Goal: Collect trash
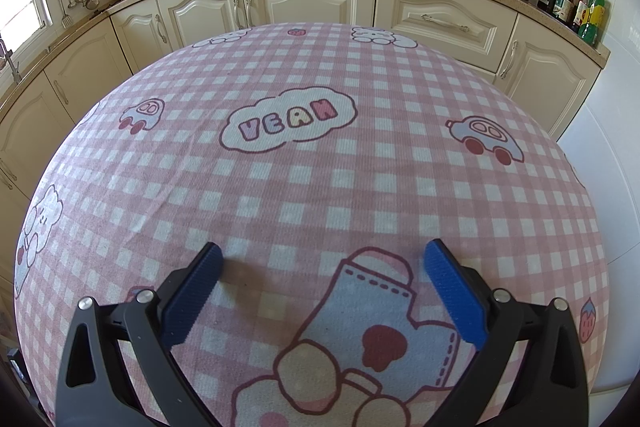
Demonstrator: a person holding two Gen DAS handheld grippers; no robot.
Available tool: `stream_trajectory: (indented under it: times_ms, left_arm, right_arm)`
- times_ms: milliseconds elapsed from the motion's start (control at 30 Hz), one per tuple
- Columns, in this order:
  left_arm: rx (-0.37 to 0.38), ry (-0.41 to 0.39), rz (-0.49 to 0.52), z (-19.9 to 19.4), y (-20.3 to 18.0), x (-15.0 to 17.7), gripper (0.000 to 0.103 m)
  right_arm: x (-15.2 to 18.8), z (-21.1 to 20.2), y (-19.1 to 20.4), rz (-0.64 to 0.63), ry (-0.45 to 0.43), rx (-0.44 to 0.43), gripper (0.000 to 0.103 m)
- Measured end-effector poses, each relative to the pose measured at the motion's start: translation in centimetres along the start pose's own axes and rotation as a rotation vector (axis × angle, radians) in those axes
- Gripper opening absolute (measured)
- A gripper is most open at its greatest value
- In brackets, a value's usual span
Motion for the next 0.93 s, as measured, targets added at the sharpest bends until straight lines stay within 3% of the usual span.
stream_trajectory:
  times_ms: [933]
  left_arm:
    - [0.029, 0.015, -0.028, 0.1, 1.1, -0.1, 0.095]
  right_arm:
    - [0.0, 0.0, 0.0, 0.0, 0.0, 0.0, 0.099]
Point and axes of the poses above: each gripper's, at about its wrist camera, not at the fingertips, and z roughly the way its jaws point, y to its left, x to its underside, the point moved 4 cm from there along z, roughly the way its jaws point, and after that the axes turned 7 degrees about y, right-handed, at the moved point
